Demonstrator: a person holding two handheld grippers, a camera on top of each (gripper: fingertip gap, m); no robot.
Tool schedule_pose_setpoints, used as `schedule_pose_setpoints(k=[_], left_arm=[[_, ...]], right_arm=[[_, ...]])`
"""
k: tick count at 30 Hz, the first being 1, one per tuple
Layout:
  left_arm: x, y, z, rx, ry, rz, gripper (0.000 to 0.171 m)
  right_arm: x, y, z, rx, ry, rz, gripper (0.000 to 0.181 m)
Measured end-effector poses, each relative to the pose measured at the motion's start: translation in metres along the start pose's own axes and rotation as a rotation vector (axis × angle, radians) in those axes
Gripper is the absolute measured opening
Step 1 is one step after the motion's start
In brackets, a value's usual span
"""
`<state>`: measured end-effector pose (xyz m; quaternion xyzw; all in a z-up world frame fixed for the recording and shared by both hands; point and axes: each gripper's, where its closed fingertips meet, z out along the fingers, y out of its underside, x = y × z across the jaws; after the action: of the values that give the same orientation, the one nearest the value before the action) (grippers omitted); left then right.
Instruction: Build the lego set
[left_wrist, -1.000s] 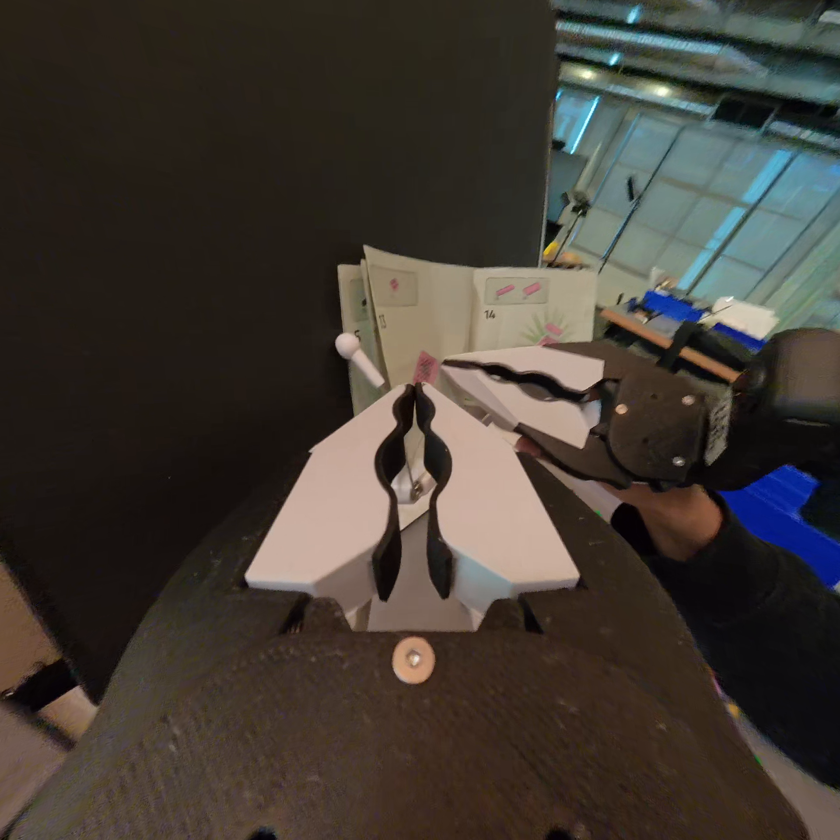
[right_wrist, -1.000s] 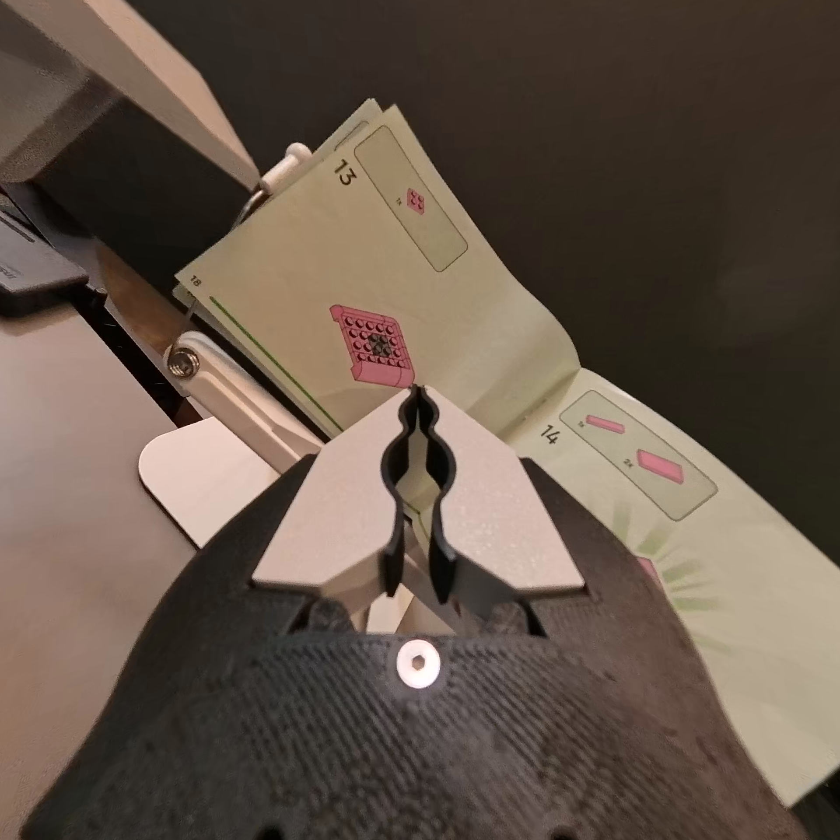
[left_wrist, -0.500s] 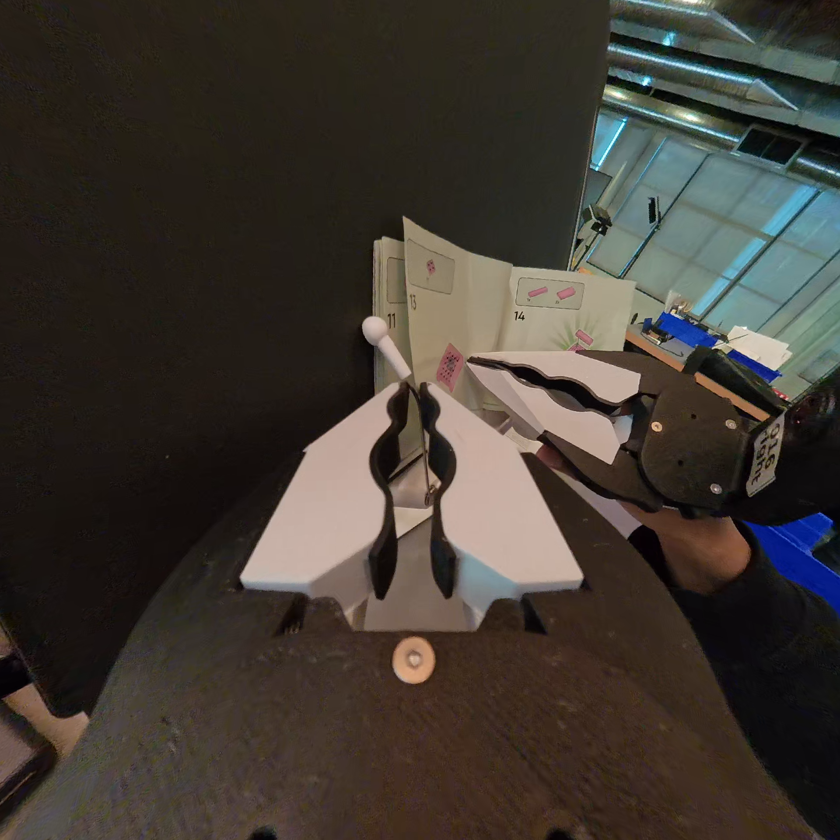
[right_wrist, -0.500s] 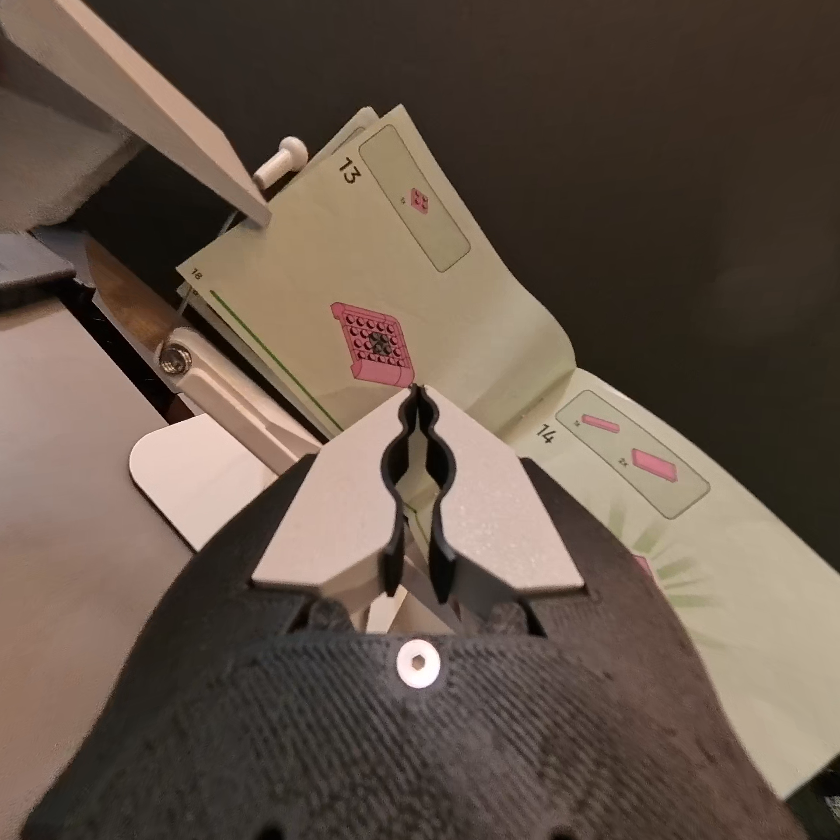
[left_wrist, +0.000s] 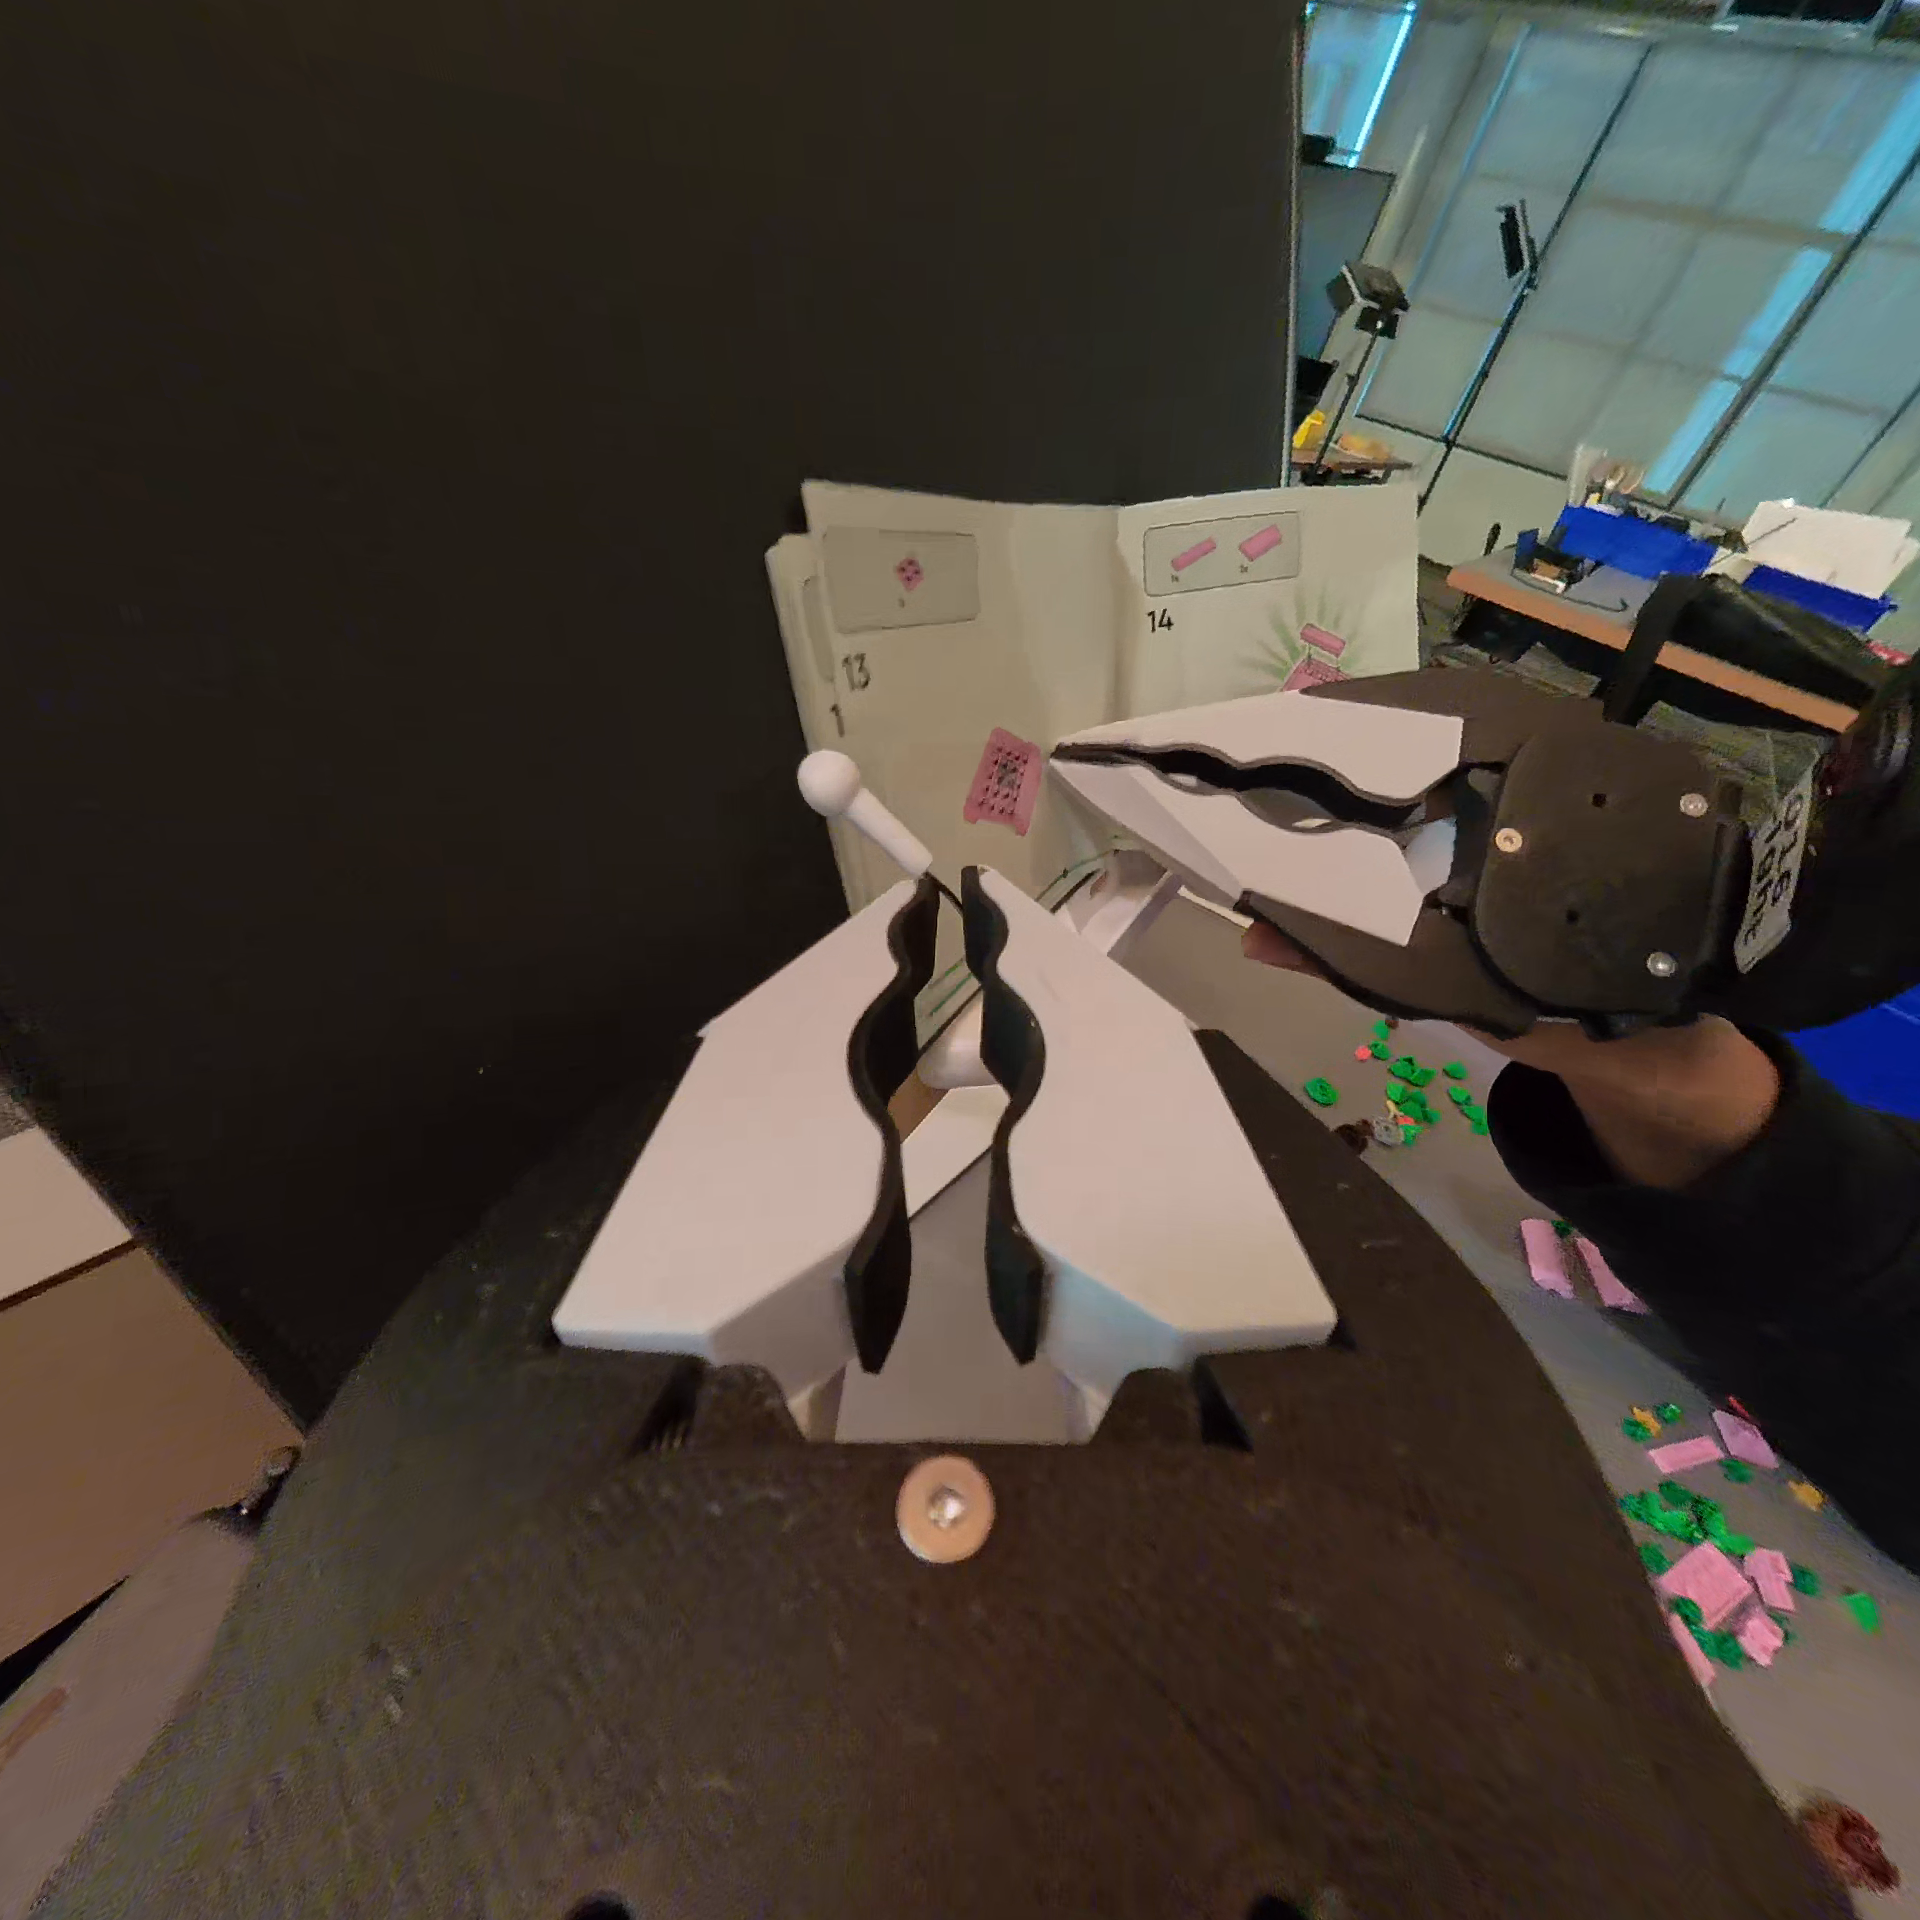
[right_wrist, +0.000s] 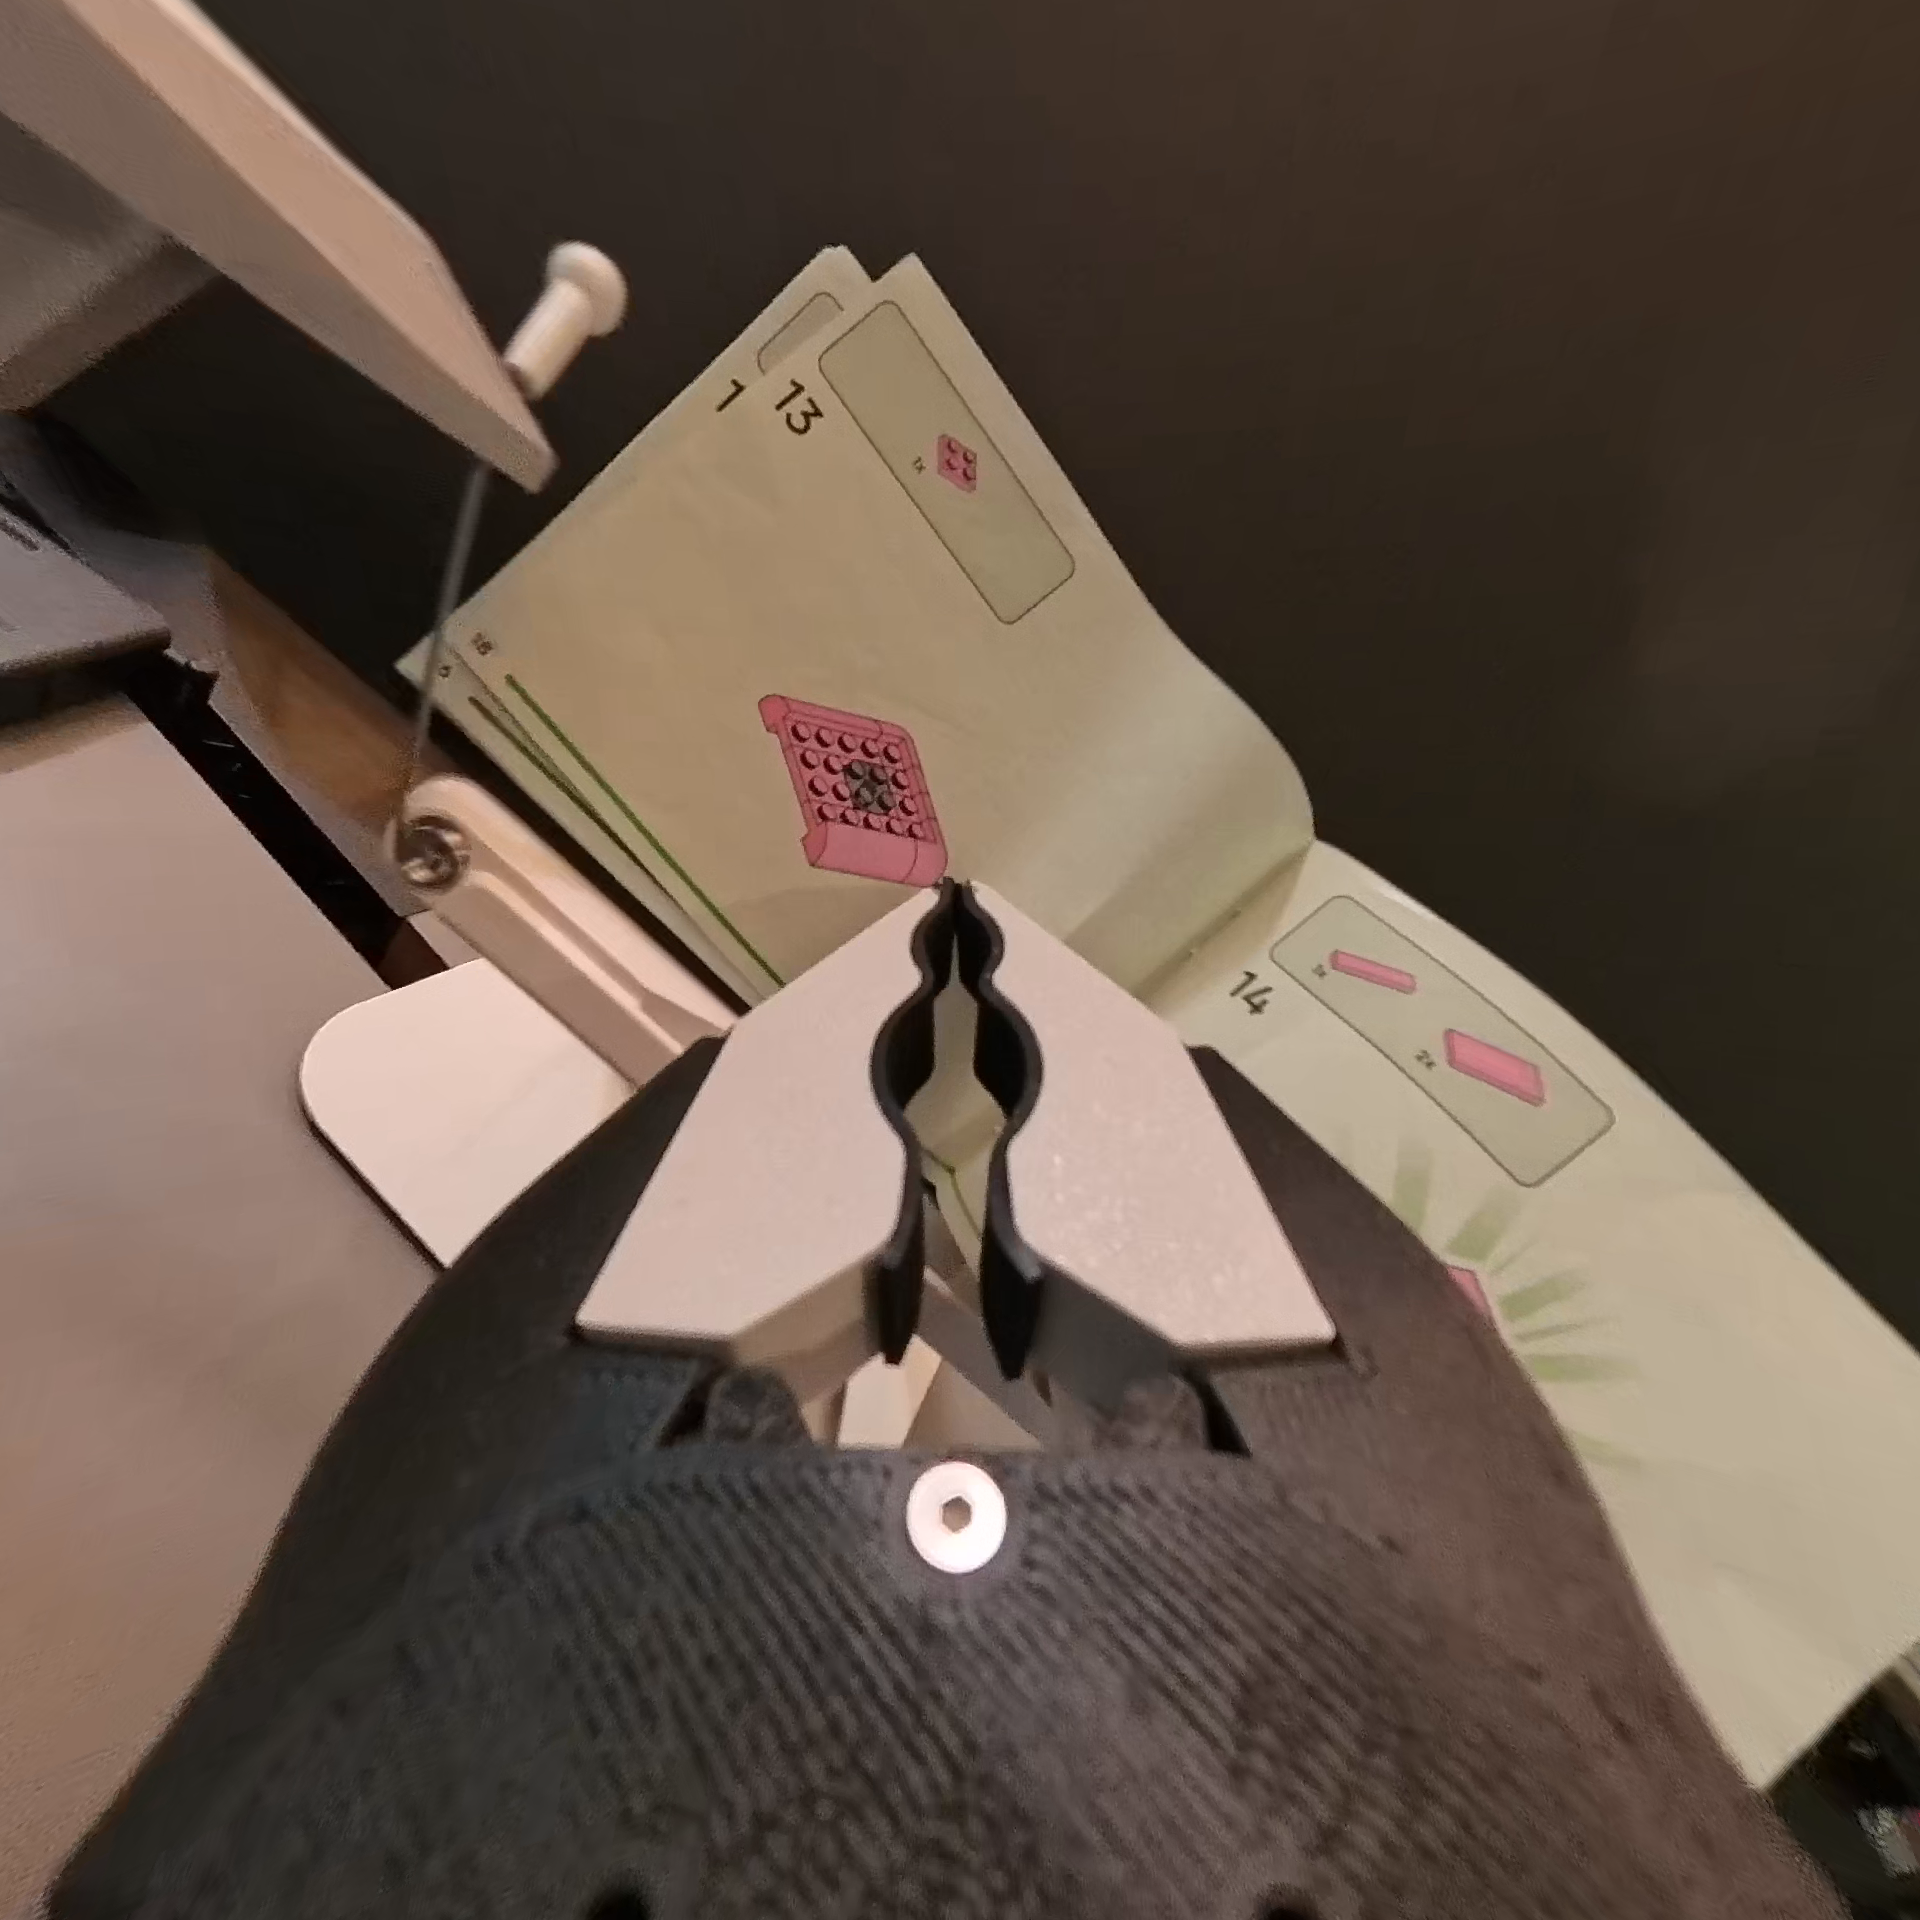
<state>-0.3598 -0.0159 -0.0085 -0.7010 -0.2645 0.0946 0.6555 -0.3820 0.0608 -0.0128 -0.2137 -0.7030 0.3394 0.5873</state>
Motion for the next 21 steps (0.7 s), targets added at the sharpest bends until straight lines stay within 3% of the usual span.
schedule_pose_setpoints(k=[7,17,21], left_arm=[[0.002,-0.001,0.014,0.034,-0.055,0.041,0.004],[0.008,0.007,0.029,-0.018,-0.175,0.22,0.003],[0.008,0.004,0.028,-0.015,-0.18,0.216,0.004]], right_arm=[[-0.019,-0.005,-0.002,0.044,-0.118,-0.034,0.0],[-0.009,-0.006,-0.009,0.058,-0.152,0.013,0.0],[-0.005,-0.004,-0.03,0.023,-0.294,0.021,0.0]])
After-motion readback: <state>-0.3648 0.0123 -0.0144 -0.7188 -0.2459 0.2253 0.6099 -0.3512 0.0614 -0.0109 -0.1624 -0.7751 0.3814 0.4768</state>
